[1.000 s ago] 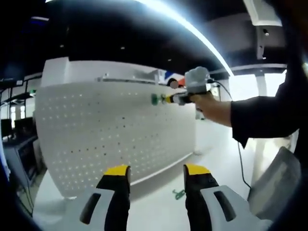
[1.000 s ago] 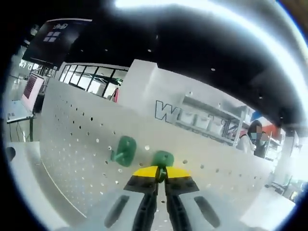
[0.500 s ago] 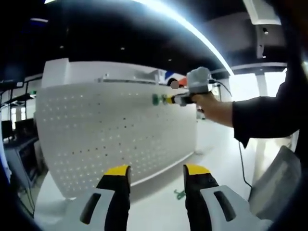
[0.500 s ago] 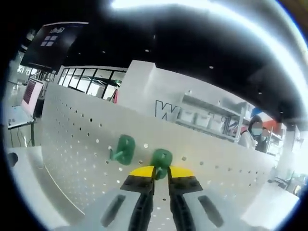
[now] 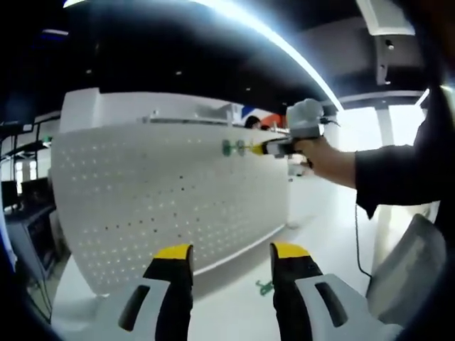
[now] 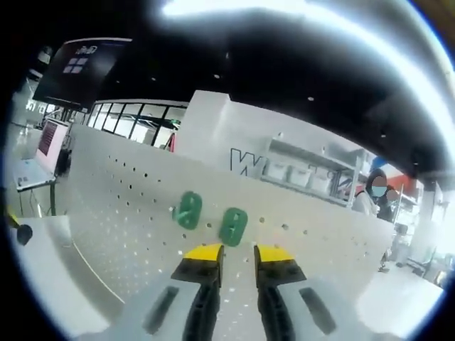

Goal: Insert the hook assembly into the mounting plate slot until the hook locks in place.

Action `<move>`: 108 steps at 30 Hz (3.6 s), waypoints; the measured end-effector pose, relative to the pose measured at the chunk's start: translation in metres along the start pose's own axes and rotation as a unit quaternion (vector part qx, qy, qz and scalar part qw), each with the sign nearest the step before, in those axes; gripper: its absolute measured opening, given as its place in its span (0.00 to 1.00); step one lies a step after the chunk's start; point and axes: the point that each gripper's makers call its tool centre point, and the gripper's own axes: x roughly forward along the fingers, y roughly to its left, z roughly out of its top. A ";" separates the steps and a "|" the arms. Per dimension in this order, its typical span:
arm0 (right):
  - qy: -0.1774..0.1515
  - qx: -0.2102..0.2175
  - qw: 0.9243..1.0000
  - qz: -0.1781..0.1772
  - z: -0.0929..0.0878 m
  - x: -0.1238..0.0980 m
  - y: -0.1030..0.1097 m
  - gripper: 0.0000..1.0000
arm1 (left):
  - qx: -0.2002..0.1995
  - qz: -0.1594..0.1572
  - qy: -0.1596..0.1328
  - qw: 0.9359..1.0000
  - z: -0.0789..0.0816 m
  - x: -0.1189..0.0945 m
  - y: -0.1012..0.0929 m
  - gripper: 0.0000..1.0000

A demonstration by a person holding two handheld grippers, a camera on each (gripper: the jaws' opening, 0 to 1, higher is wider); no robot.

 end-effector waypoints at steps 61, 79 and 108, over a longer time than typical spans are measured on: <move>0.271 -0.050 0.902 0.331 -0.257 -0.164 0.122 0.08 | 0.019 -0.025 0.010 0.999 -0.003 0.003 -0.015 0.38; 0.258 -0.029 0.900 0.351 -0.270 -0.157 0.130 0.02 | 0.023 -0.030 0.022 0.999 -0.010 0.005 -0.018 0.36; 0.209 -0.049 0.894 0.394 -0.201 -0.140 0.153 0.00 | 0.023 -0.055 0.030 0.998 -0.013 0.006 -0.028 0.34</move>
